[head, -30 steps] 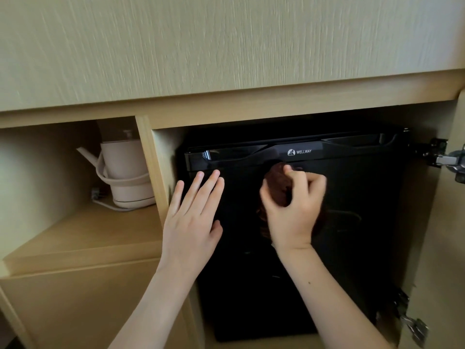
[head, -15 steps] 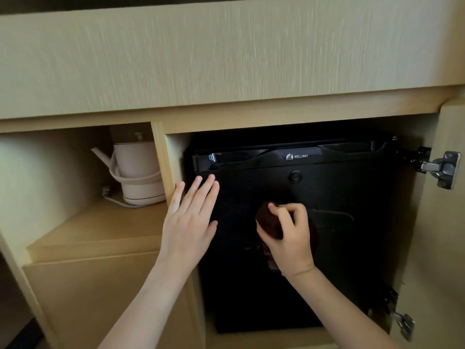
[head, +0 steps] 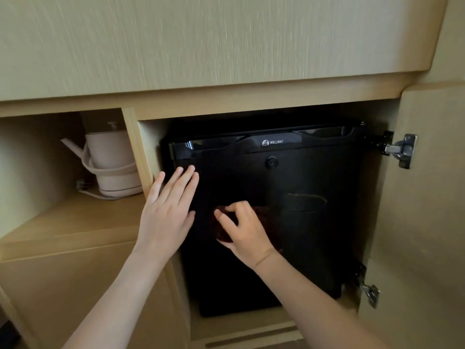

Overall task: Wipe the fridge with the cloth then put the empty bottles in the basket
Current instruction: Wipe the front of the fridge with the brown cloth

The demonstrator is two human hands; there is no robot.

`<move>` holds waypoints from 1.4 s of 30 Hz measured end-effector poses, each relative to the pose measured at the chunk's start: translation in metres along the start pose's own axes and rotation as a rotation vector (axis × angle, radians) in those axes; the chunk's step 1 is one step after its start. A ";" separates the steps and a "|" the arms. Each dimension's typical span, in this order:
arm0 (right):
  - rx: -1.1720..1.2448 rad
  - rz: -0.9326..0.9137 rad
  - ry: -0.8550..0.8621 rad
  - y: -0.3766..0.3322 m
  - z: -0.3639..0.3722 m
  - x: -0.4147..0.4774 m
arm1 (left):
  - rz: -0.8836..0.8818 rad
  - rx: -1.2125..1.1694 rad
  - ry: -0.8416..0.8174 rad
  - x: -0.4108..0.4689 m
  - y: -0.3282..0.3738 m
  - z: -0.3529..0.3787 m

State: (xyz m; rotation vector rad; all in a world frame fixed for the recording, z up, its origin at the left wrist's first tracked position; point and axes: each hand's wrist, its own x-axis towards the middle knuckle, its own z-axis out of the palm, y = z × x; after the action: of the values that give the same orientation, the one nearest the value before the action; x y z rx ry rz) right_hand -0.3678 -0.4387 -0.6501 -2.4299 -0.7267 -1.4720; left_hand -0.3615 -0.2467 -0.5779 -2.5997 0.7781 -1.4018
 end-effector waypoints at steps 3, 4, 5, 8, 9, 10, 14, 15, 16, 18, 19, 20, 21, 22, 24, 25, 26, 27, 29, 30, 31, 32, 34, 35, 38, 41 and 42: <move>0.006 0.053 0.019 0.003 -0.009 -0.001 | 0.029 -0.001 -0.014 -0.008 -0.001 0.000; 0.013 0.114 0.084 0.006 -0.014 0.007 | 0.032 0.006 -0.019 -0.010 -0.002 0.000; 0.028 0.181 0.166 0.008 -0.018 0.017 | 0.031 0.013 -0.019 -0.012 -0.003 0.001; 0.082 0.306 0.384 0.009 -0.028 0.051 | 0.014 0.011 0.016 -0.012 -0.005 0.002; 0.100 0.317 0.428 0.008 -0.029 0.061 | 0.005 0.008 0.032 -0.011 -0.005 0.003; 0.107 0.324 0.459 0.007 -0.029 0.069 | -0.002 0.006 0.047 -0.010 -0.005 0.004; 0.089 0.219 0.396 -0.001 -0.010 0.060 | -0.016 0.025 0.095 -0.011 -0.008 0.011; 0.087 0.161 0.332 -0.002 -0.004 0.048 | -0.025 0.032 0.102 -0.012 -0.008 0.013; 0.078 0.108 0.254 -0.003 0.001 0.036 | -0.039 0.038 0.105 -0.013 -0.008 0.014; 0.037 0.042 0.129 -0.004 0.005 0.015 | -0.065 0.038 0.097 -0.014 -0.008 0.015; 0.023 0.040 0.112 -0.004 0.005 0.010 | -0.070 0.035 0.092 -0.014 -0.009 0.015; 0.025 0.063 0.131 -0.004 0.003 0.011 | -0.068 0.033 0.086 -0.014 -0.009 0.015; 0.044 0.115 0.185 -0.004 0.001 0.016 | -0.062 0.034 0.084 -0.014 -0.010 0.015; 0.075 0.191 0.270 -0.004 -0.002 0.025 | -0.056 0.037 0.086 -0.014 -0.011 0.015; 0.127 0.337 0.460 -0.004 -0.012 0.053 | -0.052 0.042 0.104 -0.014 -0.013 0.014; 0.138 0.370 0.520 -0.004 -0.016 0.068 | -0.053 0.041 0.114 -0.013 -0.014 0.014; 0.144 0.377 0.555 -0.006 -0.018 0.081 | -0.054 0.040 0.126 -0.011 -0.016 0.013; 0.147 0.370 0.565 -0.009 -0.017 0.090 | -0.053 0.043 0.137 -0.009 -0.019 0.012; 0.132 0.315 0.523 -0.015 -0.013 0.097 | -0.035 0.058 0.150 -0.006 -0.025 0.010; 0.116 0.264 0.479 -0.017 -0.010 0.096 | -0.020 0.063 0.152 -0.006 -0.027 0.010; 0.100 0.207 0.430 -0.016 -0.008 0.092 | -0.007 0.066 0.153 -0.007 -0.029 0.011; 0.084 0.153 0.385 -0.014 -0.006 0.086 | 0.003 0.069 0.158 -0.007 -0.030 0.011; 0.058 0.101 0.329 -0.009 -0.004 0.073 | 0.012 0.059 0.178 -0.009 -0.031 0.011; 0.058 0.114 0.326 -0.008 -0.004 0.066 | 0.012 0.047 0.196 -0.009 -0.031 0.011; 0.089 0.245 0.384 -0.009 -0.004 0.056 | 0.030 -0.002 0.266 -0.009 -0.032 0.008; 0.106 0.297 0.451 -0.012 -0.006 0.062 | 0.027 -0.036 0.348 -0.012 -0.042 0.004; 0.115 0.299 0.478 -0.013 -0.007 0.068 | 0.001 -0.054 0.370 -0.014 -0.046 0.002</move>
State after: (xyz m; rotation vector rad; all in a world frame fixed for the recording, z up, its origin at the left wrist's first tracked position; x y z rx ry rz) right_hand -0.3540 -0.4106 -0.5886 -1.8855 -0.3186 -1.7272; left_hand -0.3476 -0.2005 -0.5752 -2.4043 0.8661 -1.9178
